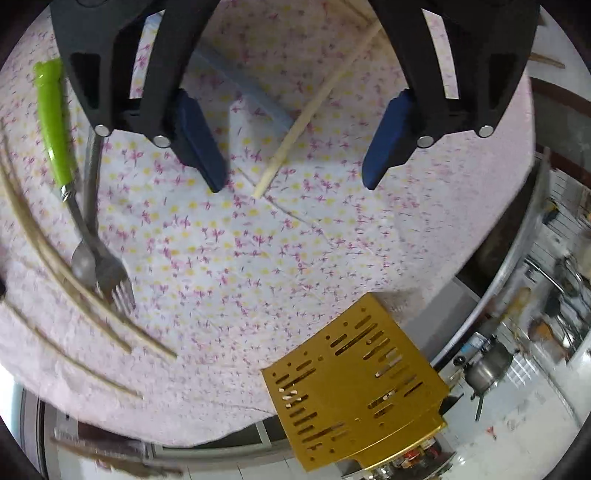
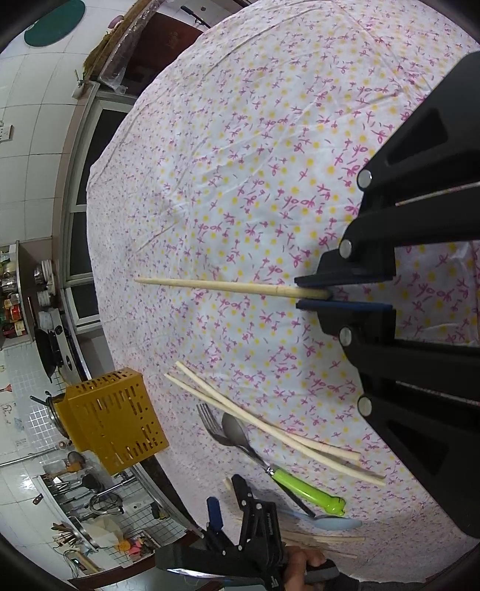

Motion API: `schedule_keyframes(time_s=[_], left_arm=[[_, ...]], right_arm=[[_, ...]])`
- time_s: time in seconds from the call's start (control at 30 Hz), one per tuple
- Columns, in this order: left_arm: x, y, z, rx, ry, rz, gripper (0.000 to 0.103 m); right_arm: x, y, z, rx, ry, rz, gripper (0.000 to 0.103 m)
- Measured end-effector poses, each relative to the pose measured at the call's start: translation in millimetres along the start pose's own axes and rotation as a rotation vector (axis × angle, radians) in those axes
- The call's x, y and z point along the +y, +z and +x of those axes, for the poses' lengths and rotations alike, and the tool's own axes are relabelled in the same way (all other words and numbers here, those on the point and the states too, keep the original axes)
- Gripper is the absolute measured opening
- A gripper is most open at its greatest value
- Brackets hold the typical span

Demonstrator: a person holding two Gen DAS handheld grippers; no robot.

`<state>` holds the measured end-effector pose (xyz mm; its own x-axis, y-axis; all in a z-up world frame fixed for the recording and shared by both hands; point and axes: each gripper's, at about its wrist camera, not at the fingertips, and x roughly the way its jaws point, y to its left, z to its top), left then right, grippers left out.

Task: Organize utensils
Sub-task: 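Close the left gripper on a chopstick from the crossed pile, then carry chopsticks to the yellow holder and drop them in with both grippers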

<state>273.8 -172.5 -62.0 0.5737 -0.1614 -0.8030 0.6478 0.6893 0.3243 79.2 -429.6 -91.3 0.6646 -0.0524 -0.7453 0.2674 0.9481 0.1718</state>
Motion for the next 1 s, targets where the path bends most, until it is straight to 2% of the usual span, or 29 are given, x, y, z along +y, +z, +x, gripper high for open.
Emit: schedule_keyframes(time_s=[0.07,0.13,0.17,0.3,0.43,0.63,0.8,1.0], left_arm=[[4,2,2,0.001,-0.060,-0.039,0.055],[0,-1,3,-0.009,-0.122,-0.053,0.035],[-4,0,2,-0.012,-0.142,-0.040,0.020],[-10,0,0,-0.009,-0.137,-0.021,0.006],[-10,-2,-10,-0.023,-0.104,-0.023,0.004],[6,-10,-38,-0.086,-0.081,-0.071,0.004],[30,-13,-79,-0.192,-0.067,-0.146,0.004],[52,-10,-132,-0.350,-0.059,-0.231,0.004]], right_arm=[[1,1,1,-0.001,-0.001,-0.003,0.008],[2,1,1,-0.001,-0.001,-0.003,0.008],[2,1,1,-0.001,-0.002,-0.004,0.008],[1,3,1,0.000,0.005,0.005,0.007],[2,4,-6,-0.021,0.014,0.011,0.007],[11,13,-36,-0.128,0.024,-0.010,0.006],[27,26,-72,-0.259,0.033,-0.069,0.006],[39,46,-104,-0.343,0.028,-0.117,0.006]])
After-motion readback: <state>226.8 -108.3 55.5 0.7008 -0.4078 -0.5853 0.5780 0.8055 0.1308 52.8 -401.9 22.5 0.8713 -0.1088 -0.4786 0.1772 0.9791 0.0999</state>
